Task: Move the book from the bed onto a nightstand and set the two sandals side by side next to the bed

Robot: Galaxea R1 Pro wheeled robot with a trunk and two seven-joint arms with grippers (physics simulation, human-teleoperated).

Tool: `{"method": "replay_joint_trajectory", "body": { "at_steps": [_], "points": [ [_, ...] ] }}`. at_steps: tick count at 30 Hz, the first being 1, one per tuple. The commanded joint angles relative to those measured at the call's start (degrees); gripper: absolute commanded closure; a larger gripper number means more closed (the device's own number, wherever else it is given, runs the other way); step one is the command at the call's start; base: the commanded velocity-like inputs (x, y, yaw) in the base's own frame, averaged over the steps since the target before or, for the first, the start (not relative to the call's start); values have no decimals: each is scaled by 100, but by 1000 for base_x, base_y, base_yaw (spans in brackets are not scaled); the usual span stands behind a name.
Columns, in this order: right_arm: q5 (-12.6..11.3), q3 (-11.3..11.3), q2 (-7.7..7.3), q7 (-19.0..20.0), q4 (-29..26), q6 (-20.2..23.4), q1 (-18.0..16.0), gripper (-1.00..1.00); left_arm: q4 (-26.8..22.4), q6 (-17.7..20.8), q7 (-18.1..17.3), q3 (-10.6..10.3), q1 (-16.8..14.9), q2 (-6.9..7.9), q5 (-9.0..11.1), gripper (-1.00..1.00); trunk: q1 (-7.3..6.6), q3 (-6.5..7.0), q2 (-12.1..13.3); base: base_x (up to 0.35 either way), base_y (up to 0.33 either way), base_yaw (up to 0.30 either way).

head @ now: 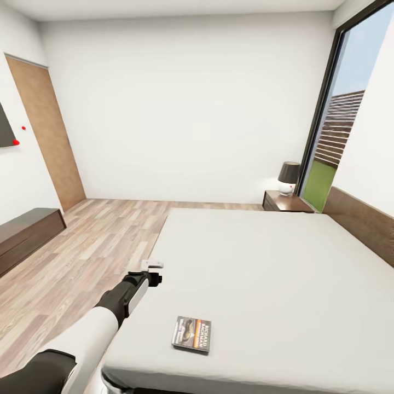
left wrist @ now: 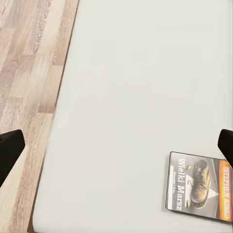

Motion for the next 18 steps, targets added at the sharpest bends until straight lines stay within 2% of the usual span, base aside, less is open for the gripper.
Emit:
{"method": "replay_joint_trajectory", "body": {
  "at_steps": [1,13,18],
  "points": [
    [56,-49,-2,22,0,-7,-3,-100,-10,24,50,-41,-4,5,61,-100,1,-9,-7,0,-124,0],
    [56,-49,-5,22,0,-7,-3,-100,-15,21,48,-45,-8,8,61,-100,1,-9,-7,-3,-43,0],
    [56,-49,-4,22,0,-7,-3,-100,-15,25,48,-45,-9,8,61,-100,1,-9,-7,-90,-113,0]
  ]
}}
